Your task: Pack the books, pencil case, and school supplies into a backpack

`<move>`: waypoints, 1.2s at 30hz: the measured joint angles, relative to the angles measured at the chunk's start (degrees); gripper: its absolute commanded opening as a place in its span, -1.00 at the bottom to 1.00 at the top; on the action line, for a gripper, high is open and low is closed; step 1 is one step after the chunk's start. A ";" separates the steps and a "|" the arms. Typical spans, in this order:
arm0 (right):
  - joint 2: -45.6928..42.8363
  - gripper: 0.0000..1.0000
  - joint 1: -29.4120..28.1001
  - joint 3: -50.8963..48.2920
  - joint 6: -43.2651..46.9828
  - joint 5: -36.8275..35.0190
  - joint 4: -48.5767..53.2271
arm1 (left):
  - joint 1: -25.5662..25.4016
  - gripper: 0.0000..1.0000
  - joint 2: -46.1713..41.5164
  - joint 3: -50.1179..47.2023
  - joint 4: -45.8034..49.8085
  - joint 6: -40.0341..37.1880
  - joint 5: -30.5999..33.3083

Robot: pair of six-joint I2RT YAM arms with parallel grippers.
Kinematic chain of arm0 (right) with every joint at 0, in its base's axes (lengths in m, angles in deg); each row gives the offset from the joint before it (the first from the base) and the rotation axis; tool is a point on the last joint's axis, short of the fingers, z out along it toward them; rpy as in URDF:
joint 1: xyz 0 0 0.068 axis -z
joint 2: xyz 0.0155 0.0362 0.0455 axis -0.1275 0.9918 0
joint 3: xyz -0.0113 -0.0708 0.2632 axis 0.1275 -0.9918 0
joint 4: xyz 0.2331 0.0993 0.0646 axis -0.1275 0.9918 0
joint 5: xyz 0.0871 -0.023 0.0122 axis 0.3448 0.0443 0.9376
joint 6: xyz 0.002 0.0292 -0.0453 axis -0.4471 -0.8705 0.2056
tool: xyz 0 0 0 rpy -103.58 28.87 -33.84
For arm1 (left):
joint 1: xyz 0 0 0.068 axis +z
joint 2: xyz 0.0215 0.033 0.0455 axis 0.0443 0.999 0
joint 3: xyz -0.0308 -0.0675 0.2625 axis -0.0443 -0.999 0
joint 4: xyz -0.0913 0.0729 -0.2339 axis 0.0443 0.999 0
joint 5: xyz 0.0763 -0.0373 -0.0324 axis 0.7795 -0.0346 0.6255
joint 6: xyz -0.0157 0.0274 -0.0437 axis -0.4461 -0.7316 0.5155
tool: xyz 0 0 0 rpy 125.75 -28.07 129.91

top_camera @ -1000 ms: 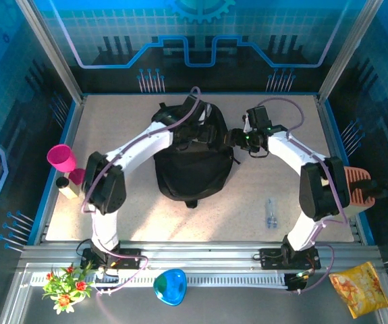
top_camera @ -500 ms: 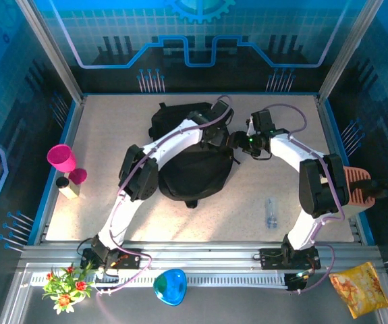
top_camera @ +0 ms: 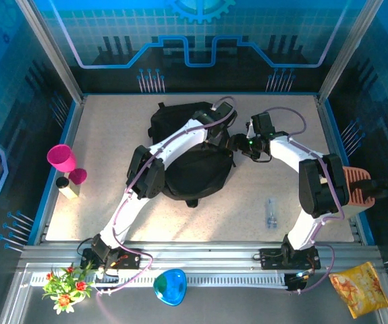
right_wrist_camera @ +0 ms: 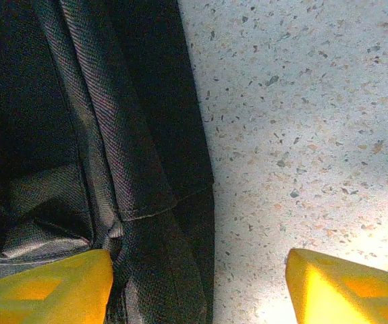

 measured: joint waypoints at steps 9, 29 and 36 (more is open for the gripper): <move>0.02 0.19 0.00 0.00 0.31 0.39 -0.07 | 0.04 -0.93 0.00 0.35 -0.07 -0.35 -1.68; -6.38 -0.51 -5.86 -14.86 -3.56 9.68 -4.46 | 0.07 -0.65 -10.49 -8.85 -3.32 -0.48 -9.42; -11.13 0.05 -6.27 -16.39 -5.42 8.83 -4.11 | 0.04 -0.40 -12.90 -13.18 -4.44 -2.12 -14.43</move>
